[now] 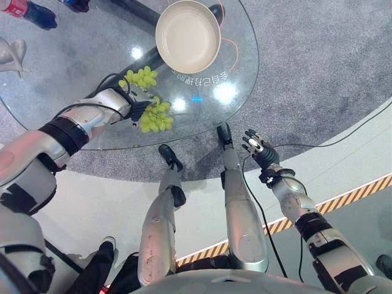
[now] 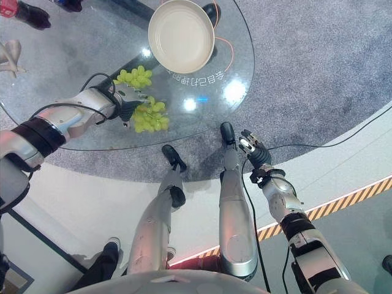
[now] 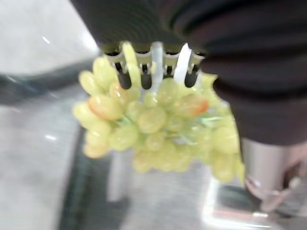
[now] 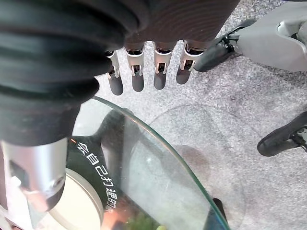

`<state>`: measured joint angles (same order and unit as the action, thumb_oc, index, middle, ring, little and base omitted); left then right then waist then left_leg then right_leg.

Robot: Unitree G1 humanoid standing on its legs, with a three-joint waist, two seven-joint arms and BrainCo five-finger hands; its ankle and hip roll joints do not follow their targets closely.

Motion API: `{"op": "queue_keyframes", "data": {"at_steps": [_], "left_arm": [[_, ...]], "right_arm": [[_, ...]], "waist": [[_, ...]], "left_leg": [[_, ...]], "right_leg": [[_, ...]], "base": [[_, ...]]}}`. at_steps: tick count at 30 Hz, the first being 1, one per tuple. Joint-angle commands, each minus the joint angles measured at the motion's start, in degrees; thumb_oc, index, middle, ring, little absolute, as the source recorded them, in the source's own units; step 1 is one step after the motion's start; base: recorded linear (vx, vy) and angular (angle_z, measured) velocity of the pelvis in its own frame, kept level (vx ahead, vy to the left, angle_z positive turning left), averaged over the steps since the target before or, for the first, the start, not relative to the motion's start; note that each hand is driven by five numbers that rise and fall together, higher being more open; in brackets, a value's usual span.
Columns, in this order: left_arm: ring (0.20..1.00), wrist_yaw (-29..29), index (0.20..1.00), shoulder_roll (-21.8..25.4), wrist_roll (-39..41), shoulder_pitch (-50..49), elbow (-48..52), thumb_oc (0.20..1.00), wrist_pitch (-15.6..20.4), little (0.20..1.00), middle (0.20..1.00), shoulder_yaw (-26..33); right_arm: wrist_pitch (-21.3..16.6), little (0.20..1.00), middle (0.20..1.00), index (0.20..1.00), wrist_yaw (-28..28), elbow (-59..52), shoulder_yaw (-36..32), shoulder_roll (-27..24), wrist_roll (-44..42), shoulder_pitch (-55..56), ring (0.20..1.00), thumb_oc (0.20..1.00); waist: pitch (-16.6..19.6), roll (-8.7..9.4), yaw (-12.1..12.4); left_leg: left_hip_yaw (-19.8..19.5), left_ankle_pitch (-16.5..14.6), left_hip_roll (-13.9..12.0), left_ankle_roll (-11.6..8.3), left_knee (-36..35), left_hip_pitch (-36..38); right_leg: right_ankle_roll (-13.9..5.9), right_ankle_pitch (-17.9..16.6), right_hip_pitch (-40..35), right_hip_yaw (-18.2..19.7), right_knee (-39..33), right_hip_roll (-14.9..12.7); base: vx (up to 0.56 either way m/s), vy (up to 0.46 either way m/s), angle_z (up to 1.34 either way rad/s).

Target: Pick up fruits into the plate

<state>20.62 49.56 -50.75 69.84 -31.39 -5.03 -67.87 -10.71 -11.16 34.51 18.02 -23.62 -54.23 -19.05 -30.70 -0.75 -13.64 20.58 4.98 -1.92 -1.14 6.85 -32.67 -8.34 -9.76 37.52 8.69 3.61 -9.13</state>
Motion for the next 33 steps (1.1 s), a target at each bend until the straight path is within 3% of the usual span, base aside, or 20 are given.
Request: {"op": "queue_keyframes", "data": {"at_steps": [1,2,3,8,13,18,24,27,33], "left_arm": [[1.000,1.76,1.000,0.96,-9.60,0.65,-5.25,1.000,-7.57,1.000,1.000,1.37],[0.674,1.50,0.674,0.55,-10.22,0.68,-6.22,0.674,-8.26,0.674,0.674,1.39],[0.200,1.39,0.200,-0.66,-11.61,0.68,-8.07,0.200,-9.20,0.200,0.200,1.39],[0.200,-3.71,0.200,-6.32,-14.42,-1.18,-17.51,0.200,-10.81,0.200,0.200,2.77],[0.200,-11.33,0.200,-10.68,-15.69,-5.19,-26.96,0.200,-12.67,0.200,0.200,5.09],[0.200,-18.94,0.200,-12.42,-14.90,-9.38,-32.82,0.200,-13.11,0.200,0.200,7.89],[0.200,-24.27,0.200,-12.93,-12.51,-11.89,-35.35,0.200,-12.81,0.200,0.200,9.75],[0.200,-27.17,0.200,-12.42,-9.25,-12.52,-35.48,0.200,-11.54,0.200,0.200,10.72],[0.200,-32.75,0.200,-11.24,5.67,-13.35,-33.17,0.200,-10.74,0.200,0.200,13.59]], "right_arm": [[-2.60,1.000,1.000,1.000,-1.43,-4.28,0.06,0.48,-4.06,0.67,1.000,1.000],[-2.78,1.000,1.000,1.000,-1.65,-4.36,0.16,0.65,-4.51,0.68,1.000,1.000],[-2.93,1.000,1.000,1.000,-1.93,-4.73,0.42,1.10,-5.53,0.70,1.000,1.000],[-2.11,1.000,1.000,1.000,-2.63,-5.97,1.54,2.82,-7.36,0.90,1.000,1.000],[-1.26,1.000,1.000,1.000,-3.92,-5.10,1.94,3.62,-8.57,0.99,1.000,1.000],[-0.88,1.000,1.000,1.000,-4.01,-5.21,2.63,4.23,-8.77,1.06,1.000,1.000],[-0.65,1.000,1.000,1.000,-3.69,-5.36,3.28,4.38,-8.97,1.02,1.000,1.000],[-0.65,1.000,1.000,1.000,-3.63,-5.08,3.51,4.64,-8.94,1.00,1.000,1.000],[-0.69,1.000,1.000,1.000,-3.50,-4.68,3.35,5.12,-8.37,1.33,1.000,1.000]], "waist": [[0.91,-0.06,-1.96],[0.91,0.21,-2.09],[0.91,0.83,-2.35],[0.91,3.37,-3.60],[0.91,4.69,-4.02],[0.91,5.53,-3.88],[0.91,5.90,-3.33],[0.91,5.98,-2.67],[0.91,5.61,-1.18]], "left_leg": [[-3.43,-8.60,3.35,0.85,6.97,-1.79],[-3.38,-8.69,3.28,0.87,7.12,-2.02],[-3.29,-8.83,3.13,0.95,7.30,-2.30],[-2.82,-9.45,2.57,1.05,8.56,-3.56],[-2.94,-9.53,2.41,0.89,8.96,-3.54],[-3.26,-9.25,2.13,0.70,8.46,-2.38],[-3.87,-8.65,2.08,0.57,7.13,-0.68],[-4.37,-8.07,1.99,0.49,5.53,1.15],[-5.48,-6.59,1.77,0.41,1.87,5.12]], "right_leg": [[-0.30,-3.34,2.31,-3.48,2.61,2.48],[-0.29,-3.40,2.56,-3.53,2.75,2.57],[-0.27,-3.52,2.91,-3.68,3.00,2.81],[-0.38,-4.02,4.41,-3.66,3.97,3.55],[-0.38,-4.37,4.39,-3.46,3.97,4.03],[-0.37,-4.11,3.50,-3.74,4.09,4.49],[-0.37,-3.64,2.03,-4.11,3.85,4.85],[-0.45,-3.22,0.49,-4.51,3.51,5.15],[-0.62,-2.45,-2.83,-5.21,2.68,5.52]], "base": [[0.00,0.000,0.00],[-0.01,-0.044,0.02],[-0.01,-0.062,0.00],[0.00,-0.045,-0.07],[0.01,-0.027,-0.09],[0.00,-0.035,-0.04],[0.00,-0.025,-0.01],[0.00,-0.050,0.01],[0.00,-0.046,0.03]]}}
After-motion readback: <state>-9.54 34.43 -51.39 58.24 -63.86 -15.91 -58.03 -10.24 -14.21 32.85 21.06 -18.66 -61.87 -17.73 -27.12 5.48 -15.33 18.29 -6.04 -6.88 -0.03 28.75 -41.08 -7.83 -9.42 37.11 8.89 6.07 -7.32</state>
